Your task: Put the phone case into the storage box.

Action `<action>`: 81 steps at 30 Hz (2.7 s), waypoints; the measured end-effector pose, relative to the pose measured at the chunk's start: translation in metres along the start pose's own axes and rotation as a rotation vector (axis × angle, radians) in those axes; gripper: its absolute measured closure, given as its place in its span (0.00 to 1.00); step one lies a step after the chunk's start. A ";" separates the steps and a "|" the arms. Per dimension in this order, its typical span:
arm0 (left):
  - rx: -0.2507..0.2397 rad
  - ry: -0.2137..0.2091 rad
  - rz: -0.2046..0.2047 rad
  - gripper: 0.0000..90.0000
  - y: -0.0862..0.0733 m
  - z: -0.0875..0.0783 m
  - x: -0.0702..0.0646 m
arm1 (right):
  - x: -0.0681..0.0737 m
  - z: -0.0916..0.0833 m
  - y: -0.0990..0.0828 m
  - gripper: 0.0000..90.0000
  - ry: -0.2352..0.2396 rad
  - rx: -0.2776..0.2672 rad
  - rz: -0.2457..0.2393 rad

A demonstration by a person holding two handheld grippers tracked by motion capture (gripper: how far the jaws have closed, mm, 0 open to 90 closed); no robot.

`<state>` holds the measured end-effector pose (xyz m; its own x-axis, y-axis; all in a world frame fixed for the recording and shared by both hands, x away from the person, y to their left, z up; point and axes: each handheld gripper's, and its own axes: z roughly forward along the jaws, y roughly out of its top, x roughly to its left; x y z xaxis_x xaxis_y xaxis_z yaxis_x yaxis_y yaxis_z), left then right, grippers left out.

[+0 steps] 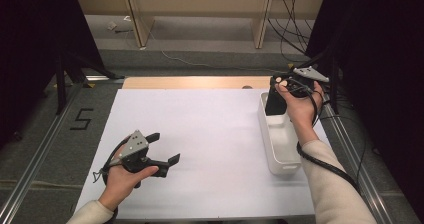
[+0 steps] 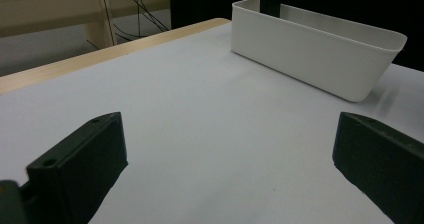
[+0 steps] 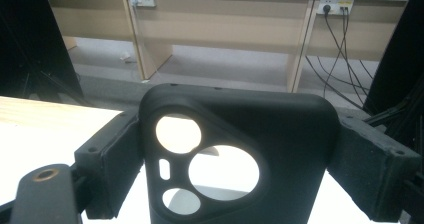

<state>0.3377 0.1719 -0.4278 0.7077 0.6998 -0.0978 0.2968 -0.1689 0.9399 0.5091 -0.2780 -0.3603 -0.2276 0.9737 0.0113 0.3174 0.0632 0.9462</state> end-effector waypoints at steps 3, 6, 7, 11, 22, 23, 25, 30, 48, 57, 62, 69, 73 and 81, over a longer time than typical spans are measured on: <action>0.001 -0.001 0.002 0.01 0.000 0.000 0.000 | 0.000 0.001 0.000 0.17 -0.002 -0.001 0.000; 0.001 0.000 0.001 0.01 0.000 0.000 0.000 | -0.001 0.003 0.000 0.17 -0.004 0.004 0.001; 0.001 -0.002 0.002 0.01 0.000 0.000 0.000 | -0.001 0.003 0.000 0.17 -0.006 0.005 0.003; 0.001 0.000 -0.001 0.01 0.000 0.000 0.000 | -0.002 0.005 0.000 0.17 -0.008 0.004 0.001; 0.001 -0.002 0.000 0.01 0.000 0.000 0.001 | -0.002 0.011 -0.002 0.17 -0.011 0.015 0.002; 0.001 -0.001 -0.002 0.01 0.000 0.000 0.000 | -0.002 0.012 -0.002 0.17 -0.011 0.016 0.003; 0.001 -0.001 -0.001 0.01 0.000 0.000 0.000 | -0.002 0.013 -0.003 0.17 -0.012 0.020 0.003; 0.001 -0.002 -0.001 0.01 0.000 0.000 0.001 | -0.002 0.016 -0.004 0.17 -0.016 0.023 0.003; 0.001 -0.002 0.000 0.01 -0.001 0.000 0.001 | -0.002 0.021 -0.002 0.17 -0.019 0.030 -0.010; 0.001 -0.002 0.000 0.01 0.000 0.000 0.001 | -0.003 0.023 -0.001 0.17 -0.020 0.034 -0.014; 0.001 -0.003 -0.001 0.01 -0.001 0.000 0.001 | -0.003 0.025 -0.002 0.17 -0.022 0.034 -0.013; 0.001 -0.003 -0.001 0.01 -0.001 0.000 0.001 | -0.003 0.028 -0.003 0.17 -0.025 0.042 -0.018; 0.001 -0.003 0.000 0.01 -0.001 0.000 0.001 | -0.003 0.029 -0.003 0.17 -0.024 0.045 -0.019; 0.001 -0.003 -0.001 0.01 -0.001 0.001 0.001 | -0.003 0.032 -0.004 0.17 -0.027 0.049 -0.019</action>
<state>0.3384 0.1723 -0.4288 0.7094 0.6978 -0.0995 0.2980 -0.1689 0.9395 0.5374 -0.2741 -0.3746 -0.2094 0.9777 -0.0161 0.3579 0.0920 0.9292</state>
